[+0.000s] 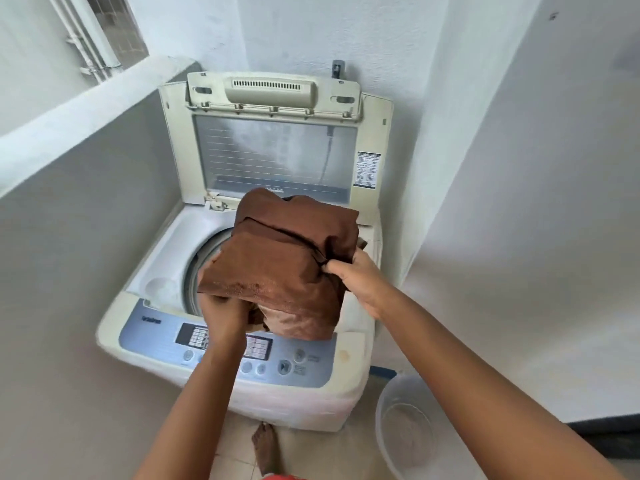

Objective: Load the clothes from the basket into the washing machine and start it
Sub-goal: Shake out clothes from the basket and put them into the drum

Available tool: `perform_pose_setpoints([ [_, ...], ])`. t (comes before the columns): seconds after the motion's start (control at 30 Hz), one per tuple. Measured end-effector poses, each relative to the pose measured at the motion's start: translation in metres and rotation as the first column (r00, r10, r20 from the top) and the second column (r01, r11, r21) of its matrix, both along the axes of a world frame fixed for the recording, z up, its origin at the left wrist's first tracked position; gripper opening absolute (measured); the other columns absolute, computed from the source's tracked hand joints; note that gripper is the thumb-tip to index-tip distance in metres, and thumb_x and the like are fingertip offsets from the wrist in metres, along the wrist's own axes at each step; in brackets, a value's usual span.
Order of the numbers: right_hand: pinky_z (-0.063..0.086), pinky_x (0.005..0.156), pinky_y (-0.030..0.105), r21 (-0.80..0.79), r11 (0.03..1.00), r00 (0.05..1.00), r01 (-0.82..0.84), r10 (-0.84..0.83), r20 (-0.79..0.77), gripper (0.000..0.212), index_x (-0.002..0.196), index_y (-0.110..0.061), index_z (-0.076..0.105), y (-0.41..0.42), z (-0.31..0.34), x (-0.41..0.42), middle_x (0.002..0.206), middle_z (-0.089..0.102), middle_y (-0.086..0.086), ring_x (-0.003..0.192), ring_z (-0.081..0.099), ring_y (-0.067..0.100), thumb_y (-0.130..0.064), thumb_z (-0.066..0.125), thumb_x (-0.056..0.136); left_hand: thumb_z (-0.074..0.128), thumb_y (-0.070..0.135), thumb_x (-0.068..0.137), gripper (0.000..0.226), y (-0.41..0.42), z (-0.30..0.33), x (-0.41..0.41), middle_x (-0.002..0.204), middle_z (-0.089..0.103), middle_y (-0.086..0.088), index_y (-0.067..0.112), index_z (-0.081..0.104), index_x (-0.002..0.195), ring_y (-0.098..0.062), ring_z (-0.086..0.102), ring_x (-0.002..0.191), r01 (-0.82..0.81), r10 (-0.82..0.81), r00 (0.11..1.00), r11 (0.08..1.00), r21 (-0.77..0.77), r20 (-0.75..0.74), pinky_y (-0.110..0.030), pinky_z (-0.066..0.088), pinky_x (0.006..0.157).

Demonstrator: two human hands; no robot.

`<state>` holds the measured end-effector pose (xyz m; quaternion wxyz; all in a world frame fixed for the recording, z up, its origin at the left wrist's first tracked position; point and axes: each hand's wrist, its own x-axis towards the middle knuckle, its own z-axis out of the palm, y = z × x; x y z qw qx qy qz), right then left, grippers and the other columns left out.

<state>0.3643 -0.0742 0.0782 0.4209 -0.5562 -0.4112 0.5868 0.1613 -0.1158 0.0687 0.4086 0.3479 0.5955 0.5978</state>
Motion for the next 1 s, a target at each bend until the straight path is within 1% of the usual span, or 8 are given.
perform_pose_setpoints([
  [0.13, 0.053, 0.086, 0.034, -0.122, 0.993, 0.999, -0.005, 0.010, 0.037, 0.029, 0.113, -0.021, 0.067, 0.027, -0.024, -0.038, 0.109, 0.072, 0.001, 0.102, 0.067, 0.020, -0.014, 0.064, 0.084, 0.053, -0.006, 0.085, 0.016, 0.041, -0.010, -0.043, 0.057, 0.046, -0.009, -0.001, 0.057, 0.099, -0.016, 0.040, 0.041, 0.037, -0.044, 0.997, 0.995, -0.094, -0.069, -0.029, 0.043, 0.040],
  [0.23, 0.050, 0.100, 0.043, -0.242, 0.968, 0.996, 0.070, -0.053, 0.078, 0.036, 0.117, -0.022, 0.059, 0.045, -0.049, -0.058, 0.119, 0.066, 0.003, 0.109, 0.062, 0.023, -0.022, 0.063, 0.081, 0.054, -0.005, 0.079, 0.040, 0.068, -0.027, -0.065, 0.069, 0.059, -0.021, 0.018, 0.057, 0.112, -0.031, 0.057, 0.044, 0.119, -0.136, 0.987, 0.978, -0.170, -0.092, -0.040, 0.050, 0.042],
  [0.37, 0.048, 0.103, 0.047, -0.362, 0.920, 0.986, 0.149, -0.111, 0.123, 0.070, 0.140, -0.016, 0.048, 0.068, -0.093, -0.067, 0.132, 0.059, 0.006, 0.113, 0.059, 0.026, -0.036, 0.058, 0.073, 0.056, -0.005, 0.074, 0.068, 0.103, -0.058, -0.086, 0.095, 0.065, -0.030, 0.049, 0.049, 0.115, -0.052, 0.066, 0.074, 0.273, -0.313, 0.938, 0.932, -0.238, -0.150, -0.050, 0.054, 0.058],
  [0.5, 0.045, 0.106, 0.046, -0.412, 0.885, 0.973, 0.218, -0.167, 0.156, 0.075, 0.152, -0.018, 0.030, 0.080, -0.121, -0.076, 0.147, 0.047, 0.005, 0.124, 0.052, 0.029, -0.034, 0.058, 0.084, 0.058, 0.007, 0.072, 0.075, 0.134, -0.088, -0.101, 0.123, 0.059, -0.011, 0.052, 0.044, 0.130, -0.040, 0.064, 0.105, 0.445, -0.520, 0.822, 0.841, -0.306, -0.233, -0.060, 0.054, 0.084],
  [0.63, 0.042, 0.092, 0.035, -0.474, 0.829, 0.947, 0.297, -0.190, 0.260, 0.067, 0.152, -0.013, 0.026, 0.084, -0.126, -0.086, 0.147, 0.043, 0.011, 0.124, 0.048, 0.030, -0.017, 0.059, 0.093, 0.063, 0.013, 0.076, 0.067, 0.149, -0.091, -0.102, 0.132, 0.050, -0.004, 0.031, 0.046, 0.137, -0.020, 0.059, 0.114, 0.539, -0.632, 0.748, 0.756, -0.370, -0.202, -0.042, 0.052, 0.098],
  [0.77, 0.041, 0.085, 0.032, -0.478, 0.813, 0.932, 0.333, -0.207, 0.298, 0.067, 0.151, -0.015, 0.030, 0.097, -0.140, -0.091, 0.147, 0.044, 0.011, 0.121, 0.051, 0.028, -0.018, 0.061, 0.093, 0.063, 0.007, 0.087, 0.054, 0.165, -0.105, -0.111, 0.140, 0.045, 0.000, 0.029, 0.050, 0.135, -0.006, 0.058, 0.107, 0.562, -0.657, 0.740, 0.721, -0.405, -0.143, -0.020, 0.051, 0.086],
  [0.9, 0.046, 0.074, 0.029, -0.479, 0.810, 0.934, 0.339, -0.227, 0.277, 0.060, 0.149, -0.019, 0.035, 0.119, -0.139, -0.106, 0.126, 0.052, 0.006, 0.092, 0.054, 0.013, -0.025, 0.060, 0.095, 0.062, 0.008, 0.093, 0.042, 0.189, -0.111, -0.119, 0.135, 0.052, -0.001, 0.027, 0.054, 0.130, -0.017, 0.055, 0.121, 0.571, -0.640, 0.768, 0.704, -0.421, -0.029, -0.034, 0.047, 0.103],
  [1.0, 0.047, 0.091, 0.036, -0.481, 0.822, 0.949, 0.307, -0.226, 0.219, 0.063, 0.149, -0.022, 0.034, 0.139, -0.138, -0.117, 0.134, 0.052, 0.006, 0.113, 0.053, 0.019, -0.031, 0.062, 0.093, 0.060, 0.006, 0.096, 0.039, 0.208, -0.116, -0.120, 0.126, 0.056, 0.001, 0.024, 0.055, 0.130, -0.020, 0.056, 0.121, 0.571, -0.633, 0.774, 0.704, -0.423, -0.008, -0.034, 0.047, 0.102],
])
